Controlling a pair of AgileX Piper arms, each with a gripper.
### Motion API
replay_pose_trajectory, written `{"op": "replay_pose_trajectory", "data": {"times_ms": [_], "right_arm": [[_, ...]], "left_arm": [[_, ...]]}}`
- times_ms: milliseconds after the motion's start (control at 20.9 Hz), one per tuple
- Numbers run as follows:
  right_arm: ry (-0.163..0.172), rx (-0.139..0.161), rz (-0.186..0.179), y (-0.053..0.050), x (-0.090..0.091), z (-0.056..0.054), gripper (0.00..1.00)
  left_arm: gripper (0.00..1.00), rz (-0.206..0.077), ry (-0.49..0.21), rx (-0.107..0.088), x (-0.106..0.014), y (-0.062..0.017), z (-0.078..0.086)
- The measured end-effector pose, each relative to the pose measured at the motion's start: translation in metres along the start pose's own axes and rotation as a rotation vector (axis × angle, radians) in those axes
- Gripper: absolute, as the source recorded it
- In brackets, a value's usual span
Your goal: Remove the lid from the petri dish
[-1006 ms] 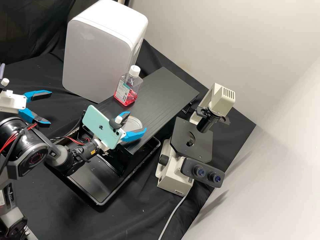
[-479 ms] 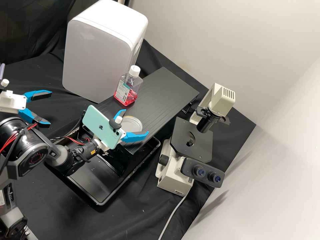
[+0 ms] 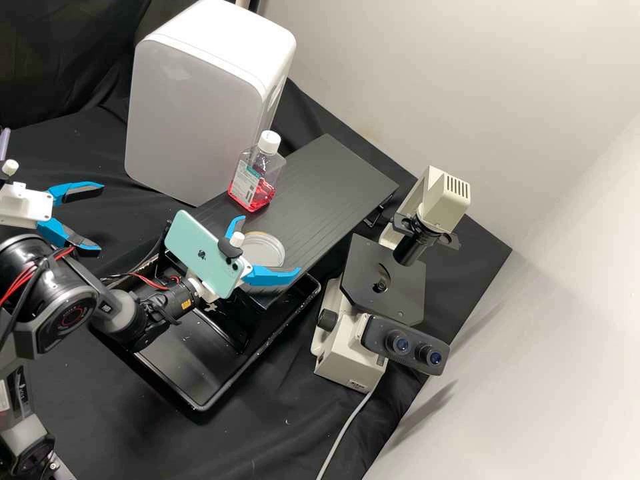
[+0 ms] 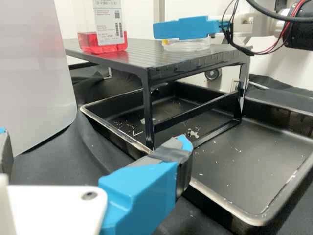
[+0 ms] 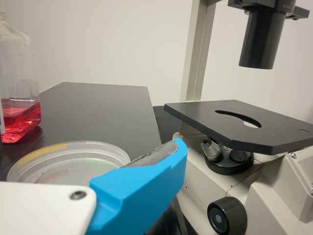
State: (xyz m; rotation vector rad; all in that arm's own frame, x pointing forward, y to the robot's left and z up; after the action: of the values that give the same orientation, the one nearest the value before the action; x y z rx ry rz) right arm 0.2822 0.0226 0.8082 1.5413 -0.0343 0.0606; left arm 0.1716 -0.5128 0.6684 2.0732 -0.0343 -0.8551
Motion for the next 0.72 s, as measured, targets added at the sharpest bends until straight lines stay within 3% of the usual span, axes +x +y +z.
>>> {"op": "replay_pose_trajectory", "data": {"times_ms": [335,719], "right_arm": [[-0.008,-0.001,-0.024,-0.0067,0.0011,0.0023,1.0],[-0.011,-0.001,-0.027,-0.0077,0.0013,0.0032,1.0]], "left_arm": [[1.0,0.0,0.002,-0.001,0.0001,-0.0002,-0.0002],[1.0,-0.009,0.001,-0.001,0.0004,-0.0021,0.0008]]}}
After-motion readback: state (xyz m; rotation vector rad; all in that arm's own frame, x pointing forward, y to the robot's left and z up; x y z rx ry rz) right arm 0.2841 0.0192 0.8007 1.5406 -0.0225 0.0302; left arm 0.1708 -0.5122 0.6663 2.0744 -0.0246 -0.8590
